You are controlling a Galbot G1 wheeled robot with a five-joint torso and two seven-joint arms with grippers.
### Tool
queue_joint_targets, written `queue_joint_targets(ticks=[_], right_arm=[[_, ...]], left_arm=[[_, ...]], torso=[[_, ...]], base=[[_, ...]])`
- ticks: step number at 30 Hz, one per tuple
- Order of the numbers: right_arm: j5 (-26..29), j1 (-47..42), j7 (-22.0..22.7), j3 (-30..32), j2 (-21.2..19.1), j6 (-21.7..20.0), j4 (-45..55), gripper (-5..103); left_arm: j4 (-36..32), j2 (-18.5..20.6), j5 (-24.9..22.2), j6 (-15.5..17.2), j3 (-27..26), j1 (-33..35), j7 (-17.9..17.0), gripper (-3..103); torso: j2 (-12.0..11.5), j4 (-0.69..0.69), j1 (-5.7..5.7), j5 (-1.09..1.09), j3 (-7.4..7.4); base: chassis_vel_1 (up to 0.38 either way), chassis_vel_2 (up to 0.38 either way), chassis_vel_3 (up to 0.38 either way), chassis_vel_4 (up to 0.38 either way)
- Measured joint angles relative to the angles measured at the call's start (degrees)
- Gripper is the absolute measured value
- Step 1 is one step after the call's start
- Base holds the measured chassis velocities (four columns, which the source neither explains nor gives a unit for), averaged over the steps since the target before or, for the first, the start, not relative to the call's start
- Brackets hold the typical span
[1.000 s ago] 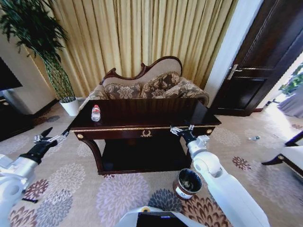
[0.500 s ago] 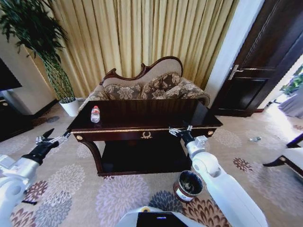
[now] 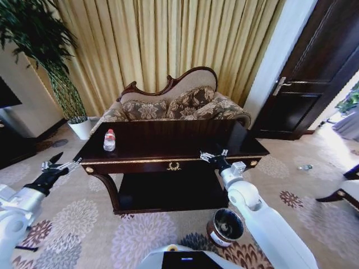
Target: Move to the front of the table and place the trash on the table into the trash bin.
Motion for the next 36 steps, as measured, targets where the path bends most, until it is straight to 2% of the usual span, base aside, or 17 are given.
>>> queue_joint_targets(ticks=[17, 20, 22, 23, 24, 25, 26, 27, 28, 33, 34, 36], right_arm=[[-0.1, 0.2, -0.1, -0.6, -0.1, -0.3, -0.1, 100], [-0.1, 0.2, 0.0, -0.6, -0.1, -0.4, 0.2, 100], [0.0, 0.2, 0.0, -0.6, -0.3, -0.5, 0.4, 100], [0.0, 0.2, 0.0, -0.6, -0.3, -0.5, 0.4, 100], [0.0, 0.1, 0.0, -0.6, -0.4, -0.6, 0.5, 100], [0.0, 0.1, 0.0, -0.6, -0.4, -0.6, 0.5, 100], [0.1, 0.1, -0.1, -0.6, -0.5, -0.6, 0.7, 100], [0.2, -0.1, -0.1, -0.6, -0.6, -0.6, 0.7, 100], [0.2, -0.2, -0.1, -0.6, -0.7, -0.6, 0.7, 100], [0.3, -0.6, -0.1, -0.7, -1.0, -0.6, 0.7, 100], [0.4, -0.7, -0.1, -0.6, -1.2, -0.6, 0.7, 100], [0.6, -0.6, 0.0, -0.5, -1.6, -0.6, 0.7, 100]], left_arm=[[-0.1, -0.1, 0.1, 0.0, 0.3, -0.2, -0.3, 100], [-0.5, 0.0, -0.1, 1.0, 0.4, -0.4, -2.1, 100], [-1.4, 0.5, -1.0, 4.4, 1.0, -1.5, -7.1, 100], [-1.4, 0.5, -1.0, 4.4, 1.0, -1.5, -7.1, 100], [-1.7, 1.0, -1.7, 5.4, 1.8, -2.3, -9.9, 100], [-1.7, 1.0, -1.7, 5.4, 1.8, -2.3, -9.9, 100], [-2.0, 1.6, -2.9, 6.1, 3.2, -3.5, -13.0, 100], [-2.4, 2.6, -4.9, 6.9, 5.4, -5.4, -17.7, 100], [-2.4, 3.2, -6.0, 7.5, 6.7, -6.7, -19.9, 100], [-1.2, 5.3, -6.9, 8.2, 10.8, -10.8, -22.4, 100], [-0.5, 6.2, -7.1, 8.4, 12.5, -12.4, -23.6, 100], [0.4, 7.5, -7.9, 8.9, 16.3, -15.6, -28.3, 100]], torso=[[0.0, 0.00, 0.00, 0.00, 0.00], [0.0, 0.00, 0.00, 0.00, 0.00], [0.0, 0.01, 0.01, 0.00, 0.00], [0.0, 0.01, 0.01, 0.00, 0.00], [0.0, 0.01, 0.01, 0.00, 0.01], [0.0, 0.01, 0.01, 0.00, 0.01], [0.0, 0.01, 0.01, 0.01, 0.01], [0.0, -0.01, 0.00, 0.00, 0.00], [0.0, -0.01, 0.00, 0.00, 0.00], [0.0, -0.01, -0.01, 0.01, -0.01], [0.0, -0.01, -0.01, 0.00, 0.00], [0.0, -0.01, 0.00, 0.01, 0.00]], base=[[-0.097, 0.095, 0.089, -0.101], [-0.044, 0.086, 0.069, -0.083], [-0.051, 0.072, 0.056, -0.039], [-0.051, 0.058, 0.056, -0.023], [-0.051, 0.038, 0.036, -0.023], [-0.051, 0.038, 0.036, -0.023], [0.000, 0.000, 0.000, 0.000], [0.000, 0.000, 0.000, 0.000], [0.000, 0.000, 0.000, 0.000], [0.000, 0.000, 0.000, 0.000], [0.000, 0.000, 0.000, 0.000], [0.000, 0.000, 0.000, 0.000]])
